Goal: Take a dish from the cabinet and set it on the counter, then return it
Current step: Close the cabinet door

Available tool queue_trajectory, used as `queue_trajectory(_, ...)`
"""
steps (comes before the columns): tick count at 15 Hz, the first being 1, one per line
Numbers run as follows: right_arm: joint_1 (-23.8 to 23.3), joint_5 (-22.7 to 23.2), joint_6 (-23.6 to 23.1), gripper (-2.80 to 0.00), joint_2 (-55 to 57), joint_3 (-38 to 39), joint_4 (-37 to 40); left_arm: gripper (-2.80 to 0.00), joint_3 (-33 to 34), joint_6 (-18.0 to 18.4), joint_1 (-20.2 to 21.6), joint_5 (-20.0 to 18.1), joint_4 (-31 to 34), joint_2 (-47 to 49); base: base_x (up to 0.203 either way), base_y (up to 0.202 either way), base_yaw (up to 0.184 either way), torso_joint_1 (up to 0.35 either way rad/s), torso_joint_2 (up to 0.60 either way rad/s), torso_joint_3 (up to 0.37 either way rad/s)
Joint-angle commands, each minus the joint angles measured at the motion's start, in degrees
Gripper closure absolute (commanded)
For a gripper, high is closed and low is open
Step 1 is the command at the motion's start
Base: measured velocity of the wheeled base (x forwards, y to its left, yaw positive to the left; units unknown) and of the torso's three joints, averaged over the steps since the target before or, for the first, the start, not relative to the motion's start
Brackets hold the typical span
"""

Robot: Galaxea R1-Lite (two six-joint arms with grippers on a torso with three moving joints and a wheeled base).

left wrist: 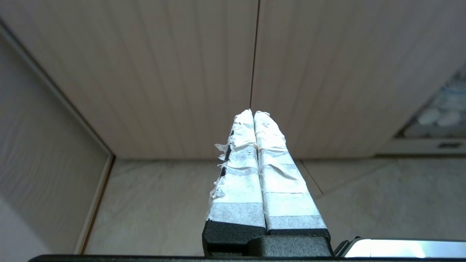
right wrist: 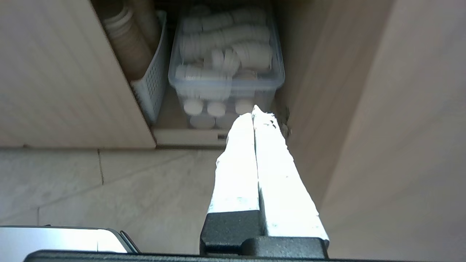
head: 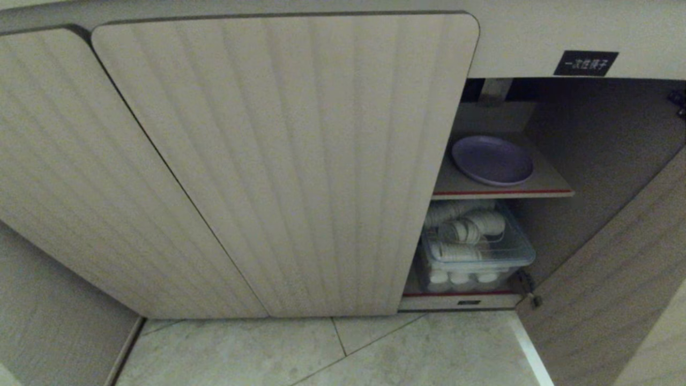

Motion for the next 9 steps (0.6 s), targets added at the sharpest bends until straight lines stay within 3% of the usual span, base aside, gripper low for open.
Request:
queue_trajectory(1, 0.0, 0.0, 0.0, 0.00, 0.1, 0.0, -0.1, 0.00, 0.0, 0.0, 0.0, 0.0, 0.0, 0.0, -0.197, 0.000, 0.002, -0.002, 0.00, 0.002)
queue_trajectory(9, 0.0, 0.0, 0.1, 0.00, 0.1, 0.0, -0.1, 0.00, 0.0, 0.0, 0.0, 0.0, 0.0, 0.0, -0.194, 0.000, -0.002, 0.004, 0.00, 0.003)
